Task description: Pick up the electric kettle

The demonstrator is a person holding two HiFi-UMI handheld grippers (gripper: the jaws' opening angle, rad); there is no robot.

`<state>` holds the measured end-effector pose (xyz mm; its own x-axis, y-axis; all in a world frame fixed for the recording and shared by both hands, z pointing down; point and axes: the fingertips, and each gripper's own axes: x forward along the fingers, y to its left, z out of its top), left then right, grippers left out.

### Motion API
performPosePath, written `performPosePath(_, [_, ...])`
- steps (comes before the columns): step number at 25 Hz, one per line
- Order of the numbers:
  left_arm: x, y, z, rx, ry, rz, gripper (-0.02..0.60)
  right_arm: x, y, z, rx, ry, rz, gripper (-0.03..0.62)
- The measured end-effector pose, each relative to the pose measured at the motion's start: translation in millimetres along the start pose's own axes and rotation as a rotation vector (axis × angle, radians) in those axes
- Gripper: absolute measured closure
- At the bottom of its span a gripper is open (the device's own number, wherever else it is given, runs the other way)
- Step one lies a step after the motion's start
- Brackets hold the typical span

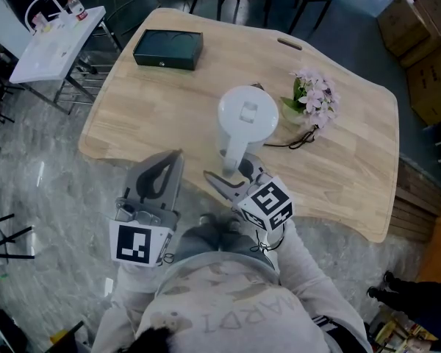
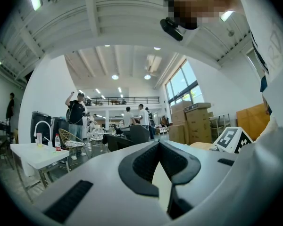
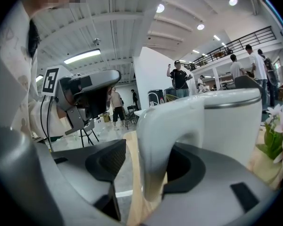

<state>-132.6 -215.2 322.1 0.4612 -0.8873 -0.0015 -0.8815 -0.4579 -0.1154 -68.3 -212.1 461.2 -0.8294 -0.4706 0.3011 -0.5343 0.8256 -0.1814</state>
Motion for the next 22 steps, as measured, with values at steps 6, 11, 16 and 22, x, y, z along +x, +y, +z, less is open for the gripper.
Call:
performPosePath(6, [1.6,2.1,-1.7,0.000,0.004,0.000,0.581,5.3,0.9,-1.5,-0.010,0.008,0.000,0.359])
performPosePath(11, [2.6,3.6,-2.3,0.003,0.002,-0.002,0.581,8.9,1.0,-2.8,-0.014,0.011,-0.004,0.359])
performPosePath(16, [2.1,3.5,-3.2,0.004,0.013,-0.006,0.581,11.6,2.2,-2.5,-0.018,0.011,-0.010,0.359])
performPosePath(22, [2.2,5.4,-4.2,0.008,0.010,-0.009,0.581,15.6,2.4,-1.6,-0.019,0.009,-0.024,0.359])
